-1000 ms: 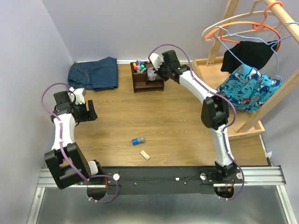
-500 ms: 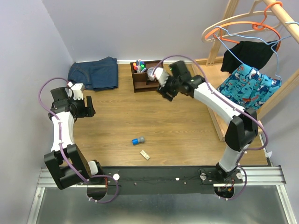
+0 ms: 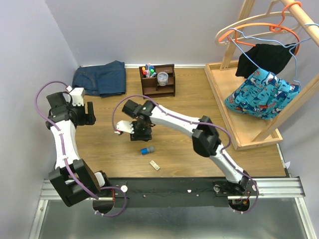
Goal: Sort the stationery into containers
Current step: Pick up the stationery from the center of the board.
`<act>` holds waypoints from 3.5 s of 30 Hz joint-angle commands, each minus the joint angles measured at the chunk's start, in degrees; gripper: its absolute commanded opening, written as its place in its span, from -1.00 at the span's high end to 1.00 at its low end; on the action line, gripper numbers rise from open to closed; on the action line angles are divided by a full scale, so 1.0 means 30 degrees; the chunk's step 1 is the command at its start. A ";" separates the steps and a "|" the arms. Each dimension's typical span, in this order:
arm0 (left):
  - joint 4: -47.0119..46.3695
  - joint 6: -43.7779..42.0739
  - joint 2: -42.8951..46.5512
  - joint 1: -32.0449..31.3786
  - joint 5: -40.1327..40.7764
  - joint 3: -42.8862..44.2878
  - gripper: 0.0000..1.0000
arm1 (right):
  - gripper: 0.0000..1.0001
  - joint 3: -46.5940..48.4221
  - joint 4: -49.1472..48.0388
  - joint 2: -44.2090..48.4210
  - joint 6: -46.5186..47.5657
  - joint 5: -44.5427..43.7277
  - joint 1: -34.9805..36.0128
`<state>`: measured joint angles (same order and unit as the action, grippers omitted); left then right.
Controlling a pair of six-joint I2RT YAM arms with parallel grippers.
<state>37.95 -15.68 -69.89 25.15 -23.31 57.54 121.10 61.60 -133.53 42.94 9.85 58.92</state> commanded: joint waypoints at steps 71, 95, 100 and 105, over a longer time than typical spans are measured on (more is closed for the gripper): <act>0.3227 -0.3210 0.1763 0.3747 -0.3099 -0.0606 -0.74 | -0.18 0.4458 0.3137 -0.4531 -0.0221 -0.4278 0.4356; 0.3403 -0.3239 0.1733 0.3747 -0.3216 -0.0606 -0.75 | 0.23 0.5719 0.1878 -0.3625 -0.1451 -0.4394 0.4326; 0.3287 -0.2831 0.1820 0.3747 -0.3304 -0.0400 -0.75 | 0.26 0.4431 0.1789 -0.1637 -0.1948 -0.4688 0.3772; 0.2935 -0.2361 0.1851 0.3747 -0.3567 -0.0459 -0.76 | 0.35 0.3843 0.1380 -0.0110 -0.2476 -0.5040 0.1899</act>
<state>46.87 -24.56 -64.82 35.94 -31.66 56.12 133.64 67.90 -141.60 38.20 -3.60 70.59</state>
